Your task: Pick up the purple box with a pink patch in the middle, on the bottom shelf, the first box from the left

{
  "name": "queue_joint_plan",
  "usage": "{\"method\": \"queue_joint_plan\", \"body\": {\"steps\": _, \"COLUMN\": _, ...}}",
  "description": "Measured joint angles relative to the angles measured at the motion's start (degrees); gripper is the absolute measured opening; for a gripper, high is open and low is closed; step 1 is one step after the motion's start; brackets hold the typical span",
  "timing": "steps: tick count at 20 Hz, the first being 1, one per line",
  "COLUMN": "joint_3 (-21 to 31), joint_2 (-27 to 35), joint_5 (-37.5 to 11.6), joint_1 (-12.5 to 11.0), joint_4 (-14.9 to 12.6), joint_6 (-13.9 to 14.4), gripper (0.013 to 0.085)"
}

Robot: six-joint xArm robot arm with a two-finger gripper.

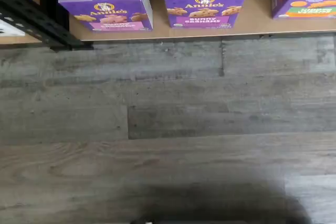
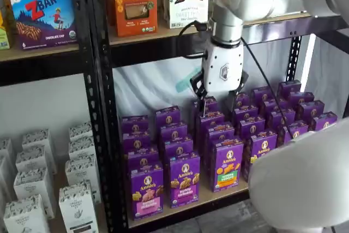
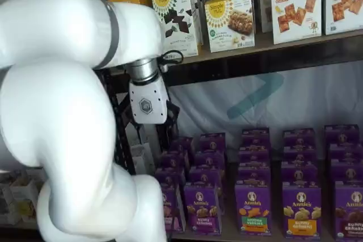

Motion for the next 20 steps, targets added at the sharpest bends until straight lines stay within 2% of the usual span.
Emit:
{"method": "queue_joint_plan", "body": {"steps": 4, "joint_3": 1.9, "joint_2": 2.3, "joint_5": -4.8, "joint_1": 1.6, "joint_4": -0.9, "joint_6": 1.8, "gripper": 0.0850}}
{"method": "queue_joint_plan", "body": {"steps": 8, "joint_3": 2.6, "joint_2": 5.3, "joint_5": -7.0, "joint_1": 2.2, "joint_4": 1.6, "joint_6": 1.1, "gripper": 0.0850}}
{"method": "queue_joint_plan", "body": {"steps": 11, "joint_3": 3.3, "joint_2": 7.3, "joint_5": -9.1, "joint_1": 3.2, "joint_4": 1.1, "joint_6": 2.2, "gripper": 0.0850}}
{"method": "queue_joint_plan", "body": {"steps": 13, "joint_3": 4.0, "joint_2": 8.4, "joint_5": -11.1, "joint_1": 4.5, "joint_4": -1.0, "joint_6": 4.5, "gripper": 0.0850}}
{"method": "queue_joint_plan", "body": {"steps": 15, "joint_3": 5.5, "joint_2": 8.8, "joint_5": -14.4, "joint_1": 6.0, "joint_4": -4.5, "joint_6": 8.0, "gripper": 0.0850}}
{"method": "queue_joint_plan", "body": {"steps": 16, "joint_3": 6.1, "joint_2": 9.1, "joint_5": -16.0, "joint_1": 6.4, "joint_4": -5.1, "joint_6": 8.9, "gripper": 0.0850}}
{"method": "queue_joint_plan", "body": {"steps": 20, "joint_3": 6.6, "joint_2": 11.7, "joint_5": -18.5, "joint_1": 7.1, "joint_4": -1.5, "joint_6": 7.3, "gripper": 0.0850}}
